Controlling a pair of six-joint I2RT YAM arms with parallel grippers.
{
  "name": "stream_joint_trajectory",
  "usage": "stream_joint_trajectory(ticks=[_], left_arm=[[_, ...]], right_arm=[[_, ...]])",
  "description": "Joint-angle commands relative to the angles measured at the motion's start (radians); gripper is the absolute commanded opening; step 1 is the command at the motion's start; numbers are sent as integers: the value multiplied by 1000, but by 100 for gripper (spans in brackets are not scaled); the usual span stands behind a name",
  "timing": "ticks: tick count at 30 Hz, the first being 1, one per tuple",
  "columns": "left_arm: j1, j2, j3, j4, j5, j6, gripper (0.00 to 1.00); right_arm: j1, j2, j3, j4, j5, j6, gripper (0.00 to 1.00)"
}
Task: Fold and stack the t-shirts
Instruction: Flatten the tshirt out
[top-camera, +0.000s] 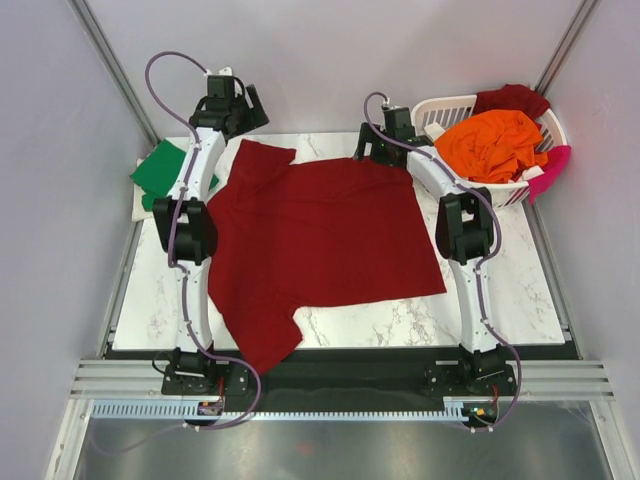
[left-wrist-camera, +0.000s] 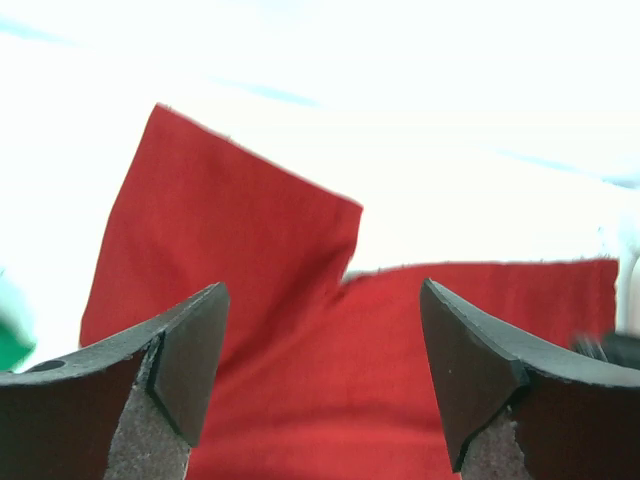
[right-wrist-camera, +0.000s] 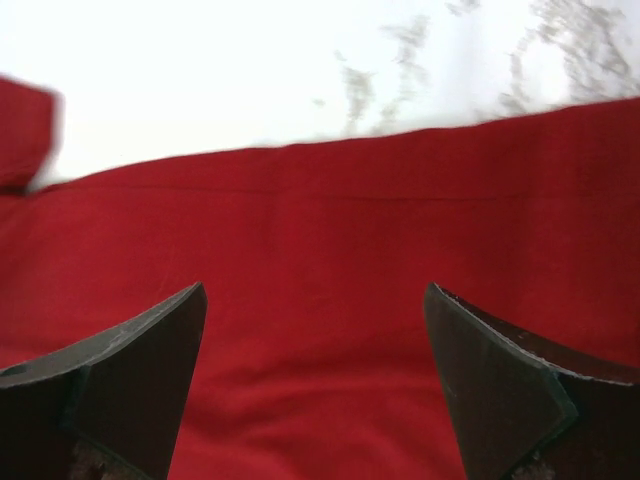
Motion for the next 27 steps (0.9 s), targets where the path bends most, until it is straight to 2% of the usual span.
stream_joint_trajectory(ticks=[1, 3, 5, 7, 10, 16, 22, 27], left_arm=[[44, 174, 133, -12, 72, -1, 86], [72, 218, 154, 23, 138, -85, 86], [104, 264, 146, 83, 219, -155, 83], [104, 298, 146, 112, 247, -171, 83], [104, 321, 146, 164, 275, -185, 84], [139, 370, 141, 238, 301, -260, 84], [150, 435, 148, 286, 263, -380, 83], [161, 524, 232, 345, 231, -476, 83]], right_arm=[[13, -182, -83, 10, -99, 8, 98], [14, -278, -183, 31, -114, 11, 98], [14, -352, -362, 98, -128, 14, 98], [13, -445, -503, 149, -126, 16, 98], [13, -519, -611, 181, -131, 23, 98], [19, -555, -671, 197, -172, 32, 98], [17, -568, -702, 195, -177, 34, 98], [17, -570, -725, 192, -174, 20, 98]])
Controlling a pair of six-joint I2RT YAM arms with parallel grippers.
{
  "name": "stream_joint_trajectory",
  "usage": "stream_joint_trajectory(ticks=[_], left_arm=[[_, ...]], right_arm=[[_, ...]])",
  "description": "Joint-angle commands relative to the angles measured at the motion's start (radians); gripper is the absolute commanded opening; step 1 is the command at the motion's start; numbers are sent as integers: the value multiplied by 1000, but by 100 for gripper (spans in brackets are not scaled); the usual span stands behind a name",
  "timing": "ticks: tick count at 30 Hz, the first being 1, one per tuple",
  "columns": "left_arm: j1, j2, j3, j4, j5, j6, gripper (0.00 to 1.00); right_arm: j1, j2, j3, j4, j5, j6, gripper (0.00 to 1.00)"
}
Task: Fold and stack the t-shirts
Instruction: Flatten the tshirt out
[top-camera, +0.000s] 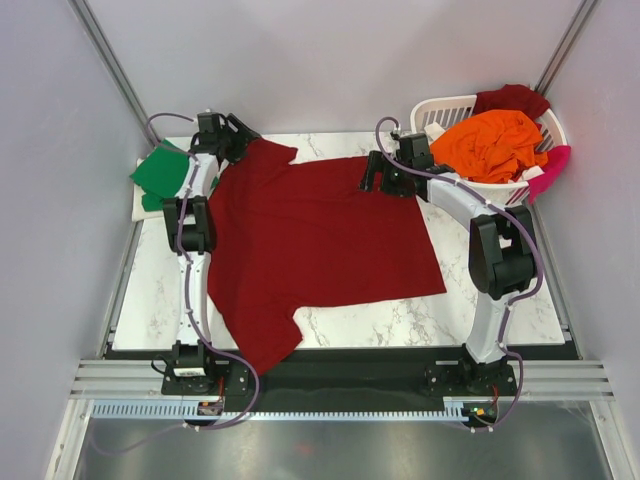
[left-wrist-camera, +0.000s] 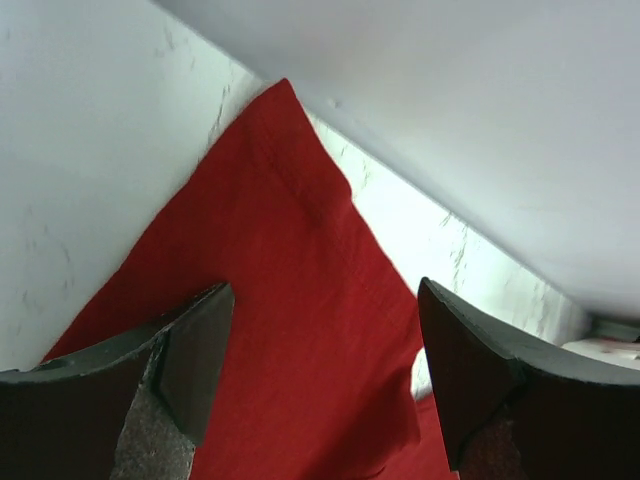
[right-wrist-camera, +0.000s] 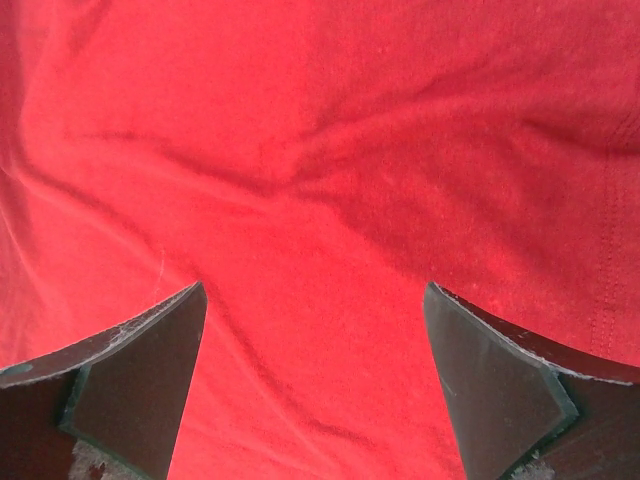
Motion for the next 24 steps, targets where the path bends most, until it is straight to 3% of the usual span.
stream_joint_trajectory(ticks=[1, 7, 10, 12, 17, 20, 21, 22, 24], left_arm=[[18, 104, 65, 49, -41, -116, 83], [50, 148, 105, 198, -104, -217, 82], [45, 108, 99, 317, -49, -229, 92], [38, 31, 87, 374, -32, -222, 100], [16, -211, -5, 405, 52, -188, 100], [10, -465, -203, 402, 135, -148, 100], [8, -544, -381, 390, 143, -136, 100], [4, -730, -481, 365, 112, -104, 100], [-2, -904, -723, 192, 57, -62, 100]], right_arm=[[2, -44, -18, 30, -14, -10, 98], [1, -64, -37, 23, -12, -36, 98], [4, -96, -40, 24, -5, -46, 98], [5, -130, -35, 21, 4, -44, 98], [40, -255, -37, 1, 76, -53, 98], [83, -341, -52, -40, 205, -65, 98], [92, -363, -58, -54, 240, -70, 98], [99, -389, -89, -68, 324, -63, 98], [105, -469, -138, -71, 349, -44, 98]])
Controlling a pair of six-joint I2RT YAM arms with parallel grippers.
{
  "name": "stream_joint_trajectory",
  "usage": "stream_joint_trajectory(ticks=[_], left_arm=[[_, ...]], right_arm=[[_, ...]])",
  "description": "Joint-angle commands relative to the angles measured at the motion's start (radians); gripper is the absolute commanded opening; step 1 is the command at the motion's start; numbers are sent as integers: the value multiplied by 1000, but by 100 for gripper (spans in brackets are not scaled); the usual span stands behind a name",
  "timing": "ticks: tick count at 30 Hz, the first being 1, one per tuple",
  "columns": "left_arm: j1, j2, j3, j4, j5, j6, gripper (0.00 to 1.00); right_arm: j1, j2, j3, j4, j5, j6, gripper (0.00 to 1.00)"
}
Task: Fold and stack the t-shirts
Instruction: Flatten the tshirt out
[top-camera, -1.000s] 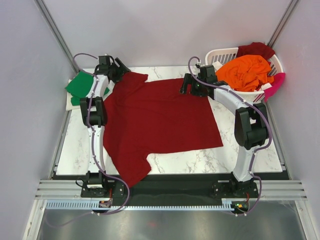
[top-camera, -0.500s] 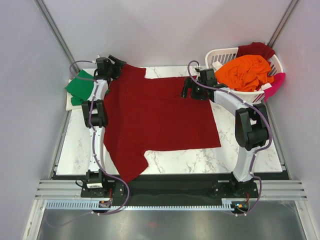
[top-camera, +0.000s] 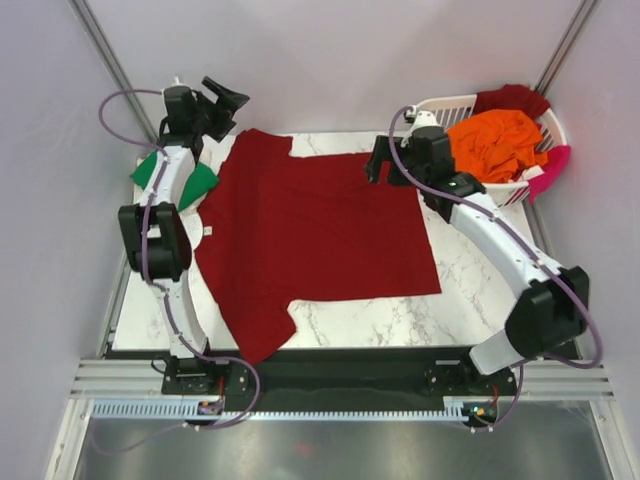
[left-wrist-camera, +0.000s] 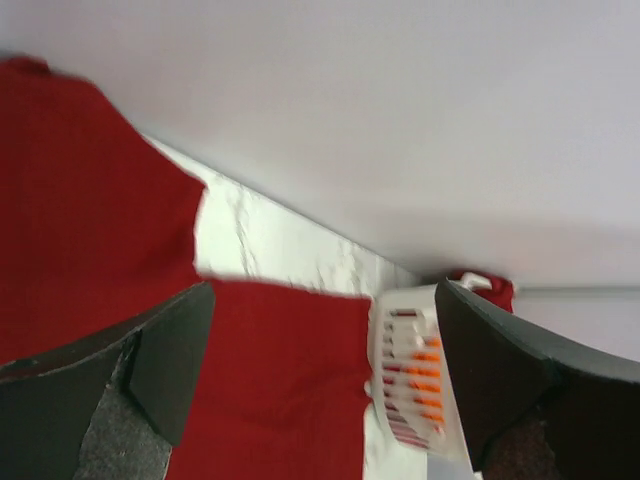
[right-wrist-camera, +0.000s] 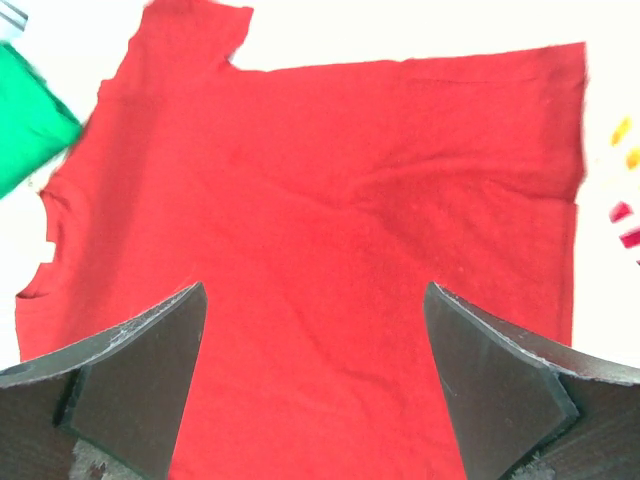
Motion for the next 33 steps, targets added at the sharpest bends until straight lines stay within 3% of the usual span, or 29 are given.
stream_joint_trajectory(ticks=[1, 2, 4, 5, 8, 9, 12, 15, 18, 21, 24, 30, 33], left_arm=[[-11, -521, -274, -167, -25, 117, 100], [-10, -606, -325, -373, -48, 129, 100], [-38, -763, -491, -494, -147, 199, 98], [-80, -959, -648, -532, -204, 203, 98], [-166, -1264, -856, -673, -318, 187, 99], [-178, -1320, -938, -807, -324, 174, 99], [-236, -1496, -1090, -954, -312, 117, 91], [-315, -1648, -1253, -1060, -313, 11, 91], [-338, -1707, -1388, -1100, -286, -40, 87], [-420, -1693, -1401, -1089, -318, -104, 84], [-468, -1595, -1410, -1076, -341, -129, 85], [-724, -1397, -1447, -1008, -476, -357, 86], [-787, -1327, -1465, -978, -476, -411, 86]], right_arm=[[7, -122, -105, -52, 155, 9, 98], [9, -171, -134, -57, 161, 40, 98], [9, -219, -225, -52, 135, 65, 98], [9, -257, -259, -37, 63, 90, 98], [32, -311, -371, 20, -46, 134, 98], [44, -323, -410, 28, -46, 152, 98], [96, -377, -478, 28, -13, 178, 98], [118, -428, -544, 10, 29, 198, 98], [122, -457, -595, -7, 56, 204, 98], [122, -480, -624, -26, 70, 212, 98], [122, -506, -636, -50, 73, 210, 98], [121, -521, -639, -87, 98, 198, 98], [121, -531, -636, -106, 104, 186, 98]])
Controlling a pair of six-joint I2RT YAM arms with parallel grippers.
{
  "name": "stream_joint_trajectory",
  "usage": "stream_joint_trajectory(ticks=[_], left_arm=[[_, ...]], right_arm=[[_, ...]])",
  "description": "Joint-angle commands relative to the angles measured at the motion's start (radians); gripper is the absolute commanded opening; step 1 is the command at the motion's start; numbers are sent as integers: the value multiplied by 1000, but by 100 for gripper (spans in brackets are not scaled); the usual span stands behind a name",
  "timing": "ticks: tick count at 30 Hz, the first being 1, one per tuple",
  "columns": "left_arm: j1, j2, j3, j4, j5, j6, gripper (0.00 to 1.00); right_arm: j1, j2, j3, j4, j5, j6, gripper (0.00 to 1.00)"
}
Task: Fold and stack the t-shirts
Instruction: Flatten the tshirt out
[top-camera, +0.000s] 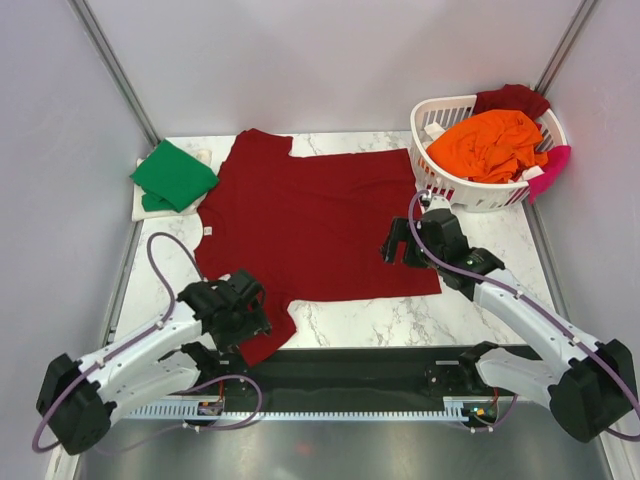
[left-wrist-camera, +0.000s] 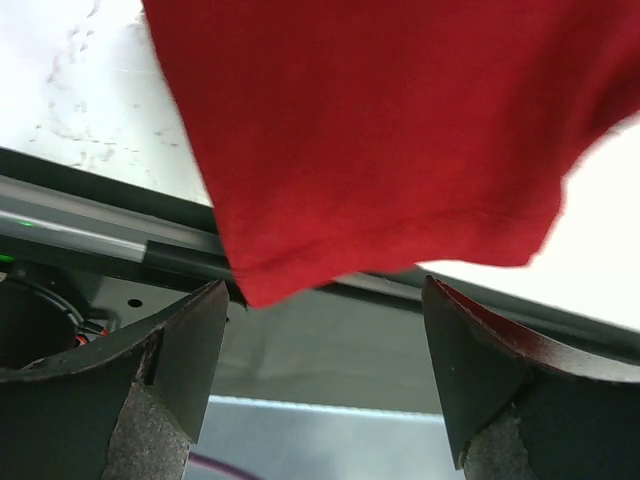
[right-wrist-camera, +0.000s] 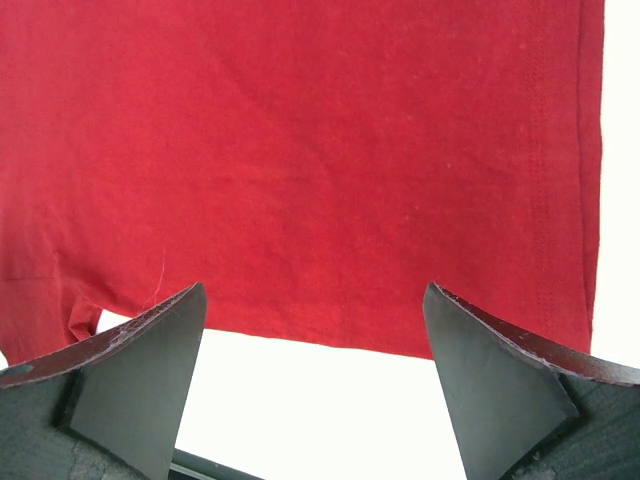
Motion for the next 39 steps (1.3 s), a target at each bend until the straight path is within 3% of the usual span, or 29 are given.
stream_joint_trajectory(ticks=[1, 11, 17, 20, 23, 25, 29, 31, 33, 37, 39], left_arm=[[-97, 58, -21, 38, -89, -195, 86], [-183, 158, -101, 146, -103, -265, 83], [-197, 221, -69, 144, -165, -251, 78], [-200, 247, -55, 144, -201, -254, 65], [-201, 253, -46, 147, -234, -258, 38], [-201, 250, -44, 147, -245, -265, 3], [-200, 248, -20, 149, -247, -223, 2], [-200, 236, -14, 149, -251, -208, 2], [-200, 228, -11, 150, -254, -202, 2], [-200, 218, -15, 166, -253, -183, 2], [-200, 215, -12, 172, -256, -163, 2]], right_arm=[[2, -33, 2, -27, 32, -11, 98], [2, -21, -11, -40, 63, -28, 98], [0, -12, -2, -49, 80, -51, 98], [2, -12, -2, -54, 87, -51, 98], [2, -4, -5, -57, 89, -54, 98], [2, -3, -2, -66, 95, -57, 98], [0, -9, 3, -95, 135, -52, 98], [-3, -30, -6, -150, 255, 9, 98], [-44, -65, -40, -178, 280, 49, 98], [-255, -82, -135, -173, 102, 107, 98], [-296, -72, -193, -149, 58, 114, 97]])
